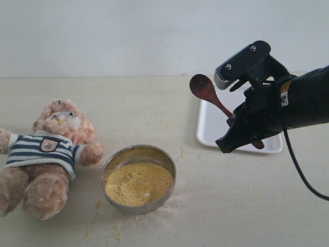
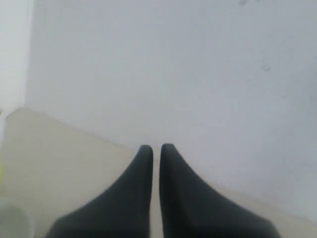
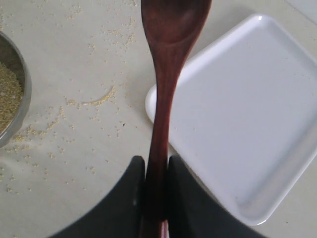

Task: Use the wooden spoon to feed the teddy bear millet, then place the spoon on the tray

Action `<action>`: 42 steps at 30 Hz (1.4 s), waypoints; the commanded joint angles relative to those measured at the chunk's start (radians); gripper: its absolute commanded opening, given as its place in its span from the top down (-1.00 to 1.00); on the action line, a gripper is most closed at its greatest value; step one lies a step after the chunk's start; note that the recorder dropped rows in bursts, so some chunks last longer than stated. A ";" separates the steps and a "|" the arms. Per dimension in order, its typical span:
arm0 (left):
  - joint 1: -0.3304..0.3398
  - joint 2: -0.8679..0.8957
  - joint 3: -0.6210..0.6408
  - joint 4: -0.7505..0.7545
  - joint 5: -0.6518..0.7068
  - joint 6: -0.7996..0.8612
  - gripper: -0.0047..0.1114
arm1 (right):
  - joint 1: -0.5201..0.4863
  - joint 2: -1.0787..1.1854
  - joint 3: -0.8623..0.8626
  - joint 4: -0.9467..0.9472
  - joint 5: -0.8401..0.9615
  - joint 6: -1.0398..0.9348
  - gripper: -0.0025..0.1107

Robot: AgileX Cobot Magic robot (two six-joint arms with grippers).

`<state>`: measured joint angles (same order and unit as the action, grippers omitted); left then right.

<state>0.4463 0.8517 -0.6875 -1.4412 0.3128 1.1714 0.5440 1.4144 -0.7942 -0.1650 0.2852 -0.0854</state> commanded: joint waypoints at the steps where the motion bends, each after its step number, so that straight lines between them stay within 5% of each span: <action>1: -0.098 -0.153 -0.044 -0.038 0.001 0.003 0.83 | -0.006 -0.007 -0.004 0.004 -0.017 0.003 0.96; 7: -0.110 -0.411 -0.046 -0.067 -0.062 -0.155 0.83 | -0.006 -0.007 -0.004 0.004 -0.019 0.003 0.96; 12: -0.117 -0.530 -0.046 -0.056 0.047 -0.155 0.83 | -0.006 -0.007 -0.004 0.004 -0.017 0.003 0.96; 19: -0.300 -0.482 -0.044 -0.123 0.252 -0.092 0.83 | -0.006 -0.007 -0.004 0.004 0.000 0.007 0.96; 22: -0.307 -0.463 -0.042 0.022 0.186 -0.019 0.83 | -0.006 -0.007 -0.004 0.004 0.014 0.007 0.96; 27: -0.311 -0.516 0.055 0.084 -0.340 -0.069 0.83 | -0.006 -0.007 -0.004 0.004 0.008 0.005 0.96; 31: -0.411 -0.562 0.207 0.096 -0.244 -0.058 0.83 | -0.006 -0.007 -0.004 0.004 -0.011 0.005 0.96; 42: -0.417 -0.611 0.631 0.171 -0.313 -0.056 0.83 | -0.006 -0.007 -0.004 0.004 -0.001 0.005 0.96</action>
<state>0.0346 0.2444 -0.1149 -1.2669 0.0345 1.1117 0.5440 1.4144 -0.7942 -0.1650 0.2856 -0.0777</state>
